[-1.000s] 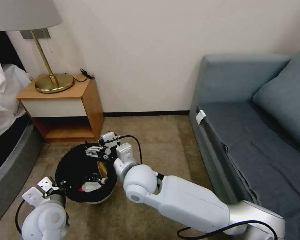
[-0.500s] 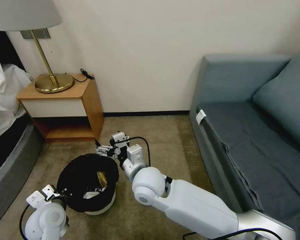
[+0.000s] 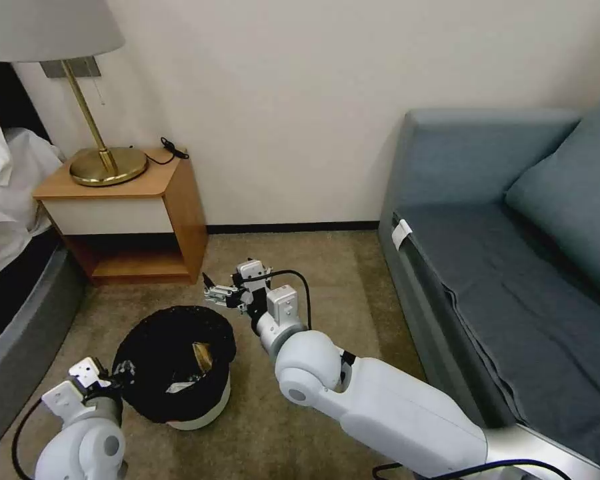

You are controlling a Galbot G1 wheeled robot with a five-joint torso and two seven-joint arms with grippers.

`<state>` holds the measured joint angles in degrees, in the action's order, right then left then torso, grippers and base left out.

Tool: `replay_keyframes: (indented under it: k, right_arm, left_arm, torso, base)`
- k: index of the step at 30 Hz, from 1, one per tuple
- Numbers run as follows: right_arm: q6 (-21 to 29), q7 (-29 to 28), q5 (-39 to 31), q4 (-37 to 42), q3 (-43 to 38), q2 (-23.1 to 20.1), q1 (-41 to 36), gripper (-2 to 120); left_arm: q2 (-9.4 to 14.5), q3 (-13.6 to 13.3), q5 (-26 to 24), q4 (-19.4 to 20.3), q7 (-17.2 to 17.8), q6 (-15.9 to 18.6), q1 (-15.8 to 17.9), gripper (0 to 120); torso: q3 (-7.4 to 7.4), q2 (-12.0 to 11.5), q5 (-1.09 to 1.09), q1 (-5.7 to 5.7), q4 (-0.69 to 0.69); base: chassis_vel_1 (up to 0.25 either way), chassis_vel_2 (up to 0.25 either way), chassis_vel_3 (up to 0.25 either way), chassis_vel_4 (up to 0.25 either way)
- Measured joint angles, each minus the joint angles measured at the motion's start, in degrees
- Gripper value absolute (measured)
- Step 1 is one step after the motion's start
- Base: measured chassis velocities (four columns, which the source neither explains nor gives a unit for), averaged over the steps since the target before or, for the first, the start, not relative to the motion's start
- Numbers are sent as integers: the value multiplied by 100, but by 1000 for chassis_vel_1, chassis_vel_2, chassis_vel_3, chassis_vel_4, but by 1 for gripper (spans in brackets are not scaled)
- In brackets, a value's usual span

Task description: Pick up the trash bin, then pick up the garbage on the floor and place it into the trash bin.

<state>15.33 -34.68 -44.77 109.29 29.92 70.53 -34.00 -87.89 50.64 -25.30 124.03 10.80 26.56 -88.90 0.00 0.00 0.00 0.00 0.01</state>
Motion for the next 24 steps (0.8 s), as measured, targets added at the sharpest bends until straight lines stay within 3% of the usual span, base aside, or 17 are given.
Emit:
replay_keyframes:
  k: [1, 4, 5, 8, 15, 17, 24]
  right_arm:
    - [0, 0, 0, 0, 0, 0, 0, 100]
    - [-191, 193, 148, 213, -497, -189, -257, 100]
    - [-191, 193, 148, 213, -497, -189, -257, 100]
    - [-462, 455, 716, 520, -1216, -460, -729, 100]
    - [-699, 750, 1683, 1235, -2750, -813, -1870, 100]
    - [-706, 798, 2093, 1606, -3411, -721, -2426, 100]
    - [-716, 834, 3217, 2082, -4272, -115, -3611, 100]
  left_arm:
    - [0, 0, 0, 0, 0, 0, 0, 68]
    - [90, 132, 435, 96, -1308, -877, -91, 83]
    - [90, 132, 435, 96, -1308, -877, -91, 83]
    - [268, 118, 574, 95, -1971, -1307, -102, 96]
    - [405, -6, 694, 161, -2428, -1569, -132, 100]
    - [463, -72, 732, 218, -2543, -1588, -144, 100]
    - [583, -198, 829, 302, -2597, -1609, -155, 100]
  torso:
    - [0, 0, 0, 0, 0]
    - [0, 0, 0, 0, -1]
    - [0, 0, 0, 0, -1]
    - [0, 0, 1, 0, -1]
    - [0, 0, 2, 0, -3]
    - [0, 0, 1, 0, -1]
    - [0, 0, 0, 0, -2]
  base:
    - [0, 0, 0, 0]
    - [0, 0, 0, 0]
    - [0, 0, 0, 0]
    - [0, 0, 0, 0]
    - [0, 0, 0, 0]
    - [0, 0, 0, 0]
    - [0, 0, 0, 0]
